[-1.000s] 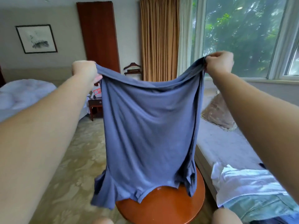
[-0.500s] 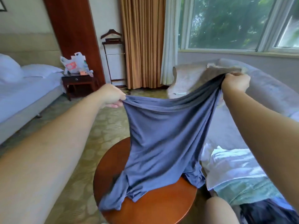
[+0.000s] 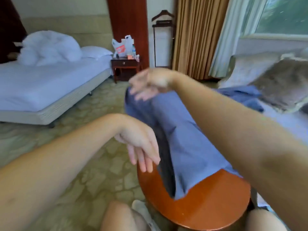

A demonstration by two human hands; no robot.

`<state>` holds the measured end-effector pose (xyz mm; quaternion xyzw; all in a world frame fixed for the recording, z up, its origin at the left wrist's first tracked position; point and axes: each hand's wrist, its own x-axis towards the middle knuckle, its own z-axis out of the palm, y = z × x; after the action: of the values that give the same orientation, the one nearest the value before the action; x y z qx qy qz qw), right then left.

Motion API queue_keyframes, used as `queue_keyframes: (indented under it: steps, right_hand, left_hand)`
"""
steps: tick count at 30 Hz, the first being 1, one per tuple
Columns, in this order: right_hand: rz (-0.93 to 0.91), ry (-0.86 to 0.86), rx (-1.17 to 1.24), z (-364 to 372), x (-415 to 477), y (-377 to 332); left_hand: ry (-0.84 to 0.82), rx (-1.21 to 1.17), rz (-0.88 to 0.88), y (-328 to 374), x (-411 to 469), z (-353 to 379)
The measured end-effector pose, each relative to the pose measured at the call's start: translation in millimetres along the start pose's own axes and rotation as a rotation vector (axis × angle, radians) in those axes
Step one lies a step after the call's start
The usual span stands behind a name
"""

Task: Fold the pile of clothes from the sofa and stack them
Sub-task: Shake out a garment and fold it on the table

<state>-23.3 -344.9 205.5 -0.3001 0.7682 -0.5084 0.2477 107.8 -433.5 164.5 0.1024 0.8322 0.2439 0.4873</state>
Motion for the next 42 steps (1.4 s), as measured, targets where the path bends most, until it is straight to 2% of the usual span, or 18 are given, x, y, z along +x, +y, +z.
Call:
queue_keyframes:
  steps: [1,2,5,8,10,12,17,23,25,27,29,32,33,36,39,42]
  right_hand:
    - [0.107,-0.061,-0.06,12.5,4.5,29.7]
    - [0.161,-0.024,-0.178,19.3,6.7,64.4]
    - [0.37,0.251,-0.708,31.1,-19.8,184.8]
    - [0.698,0.246,-0.69,68.6,-79.5,298.2]
    - [0.794,0.223,-0.651,92.6,-110.5,339.4]
    - [0.746,0.267,-0.696,104.4,-127.0,364.2]
    - [0.652,0.381,-0.849,90.9,-151.8,398.1]
    - [0.618,0.322,-0.93,38.4,-176.5,415.4]
    - [0.59,0.288,-0.96,28.4,-198.8,421.2]
    - [0.584,0.29,-0.918,19.6,-225.4,421.9]
    - [0.628,0.352,-0.889,10.4,-243.7,416.6]
    - [0.783,0.49,-0.926,2.2,-240.3,402.8]
    - [0.8,0.489,-0.922,5.4,-233.4,397.9]
    - [0.69,0.353,-0.856,32.0,-211.7,392.3]
    - [0.635,0.287,-0.854,62.1,-208.9,396.4]
    - [0.584,0.278,-0.926,61.2,-220.5,405.2]
  left_hand:
    - [0.001,-0.043,0.007,-8.9,-3.2,-3.9]
    - [0.039,-0.108,0.026,-17.9,-2.6,-9.0]
    - [0.248,-0.255,0.055,-42.9,33.6,-19.5]
    - [0.429,-0.154,-0.025,-60.1,110.0,-12.6]
    - [0.504,0.057,-0.065,-75.3,168.0,-2.7]
    - [0.527,0.171,-0.1,-90.0,219.8,12.1]
    - [0.429,0.243,-0.306,-113.1,280.2,52.9]
    - [0.395,0.532,-0.408,-67.9,287.8,83.1]
    - [0.361,0.641,-0.382,-44.6,283.4,95.4]
    - [0.344,0.696,-0.277,-26.2,278.0,108.1]
    - [0.385,0.666,-0.166,-16.9,272.2,115.4]
    - [0.598,0.474,-0.106,-25.3,270.8,110.7]
    - [0.641,0.447,-0.131,-33.7,272.6,108.3]
    - [0.59,0.346,-0.295,-63.8,275.9,107.1]
    - [0.585,0.306,-0.36,-92.6,277.6,119.3]
    - [0.635,0.472,-0.384,-95.5,271.6,128.0]
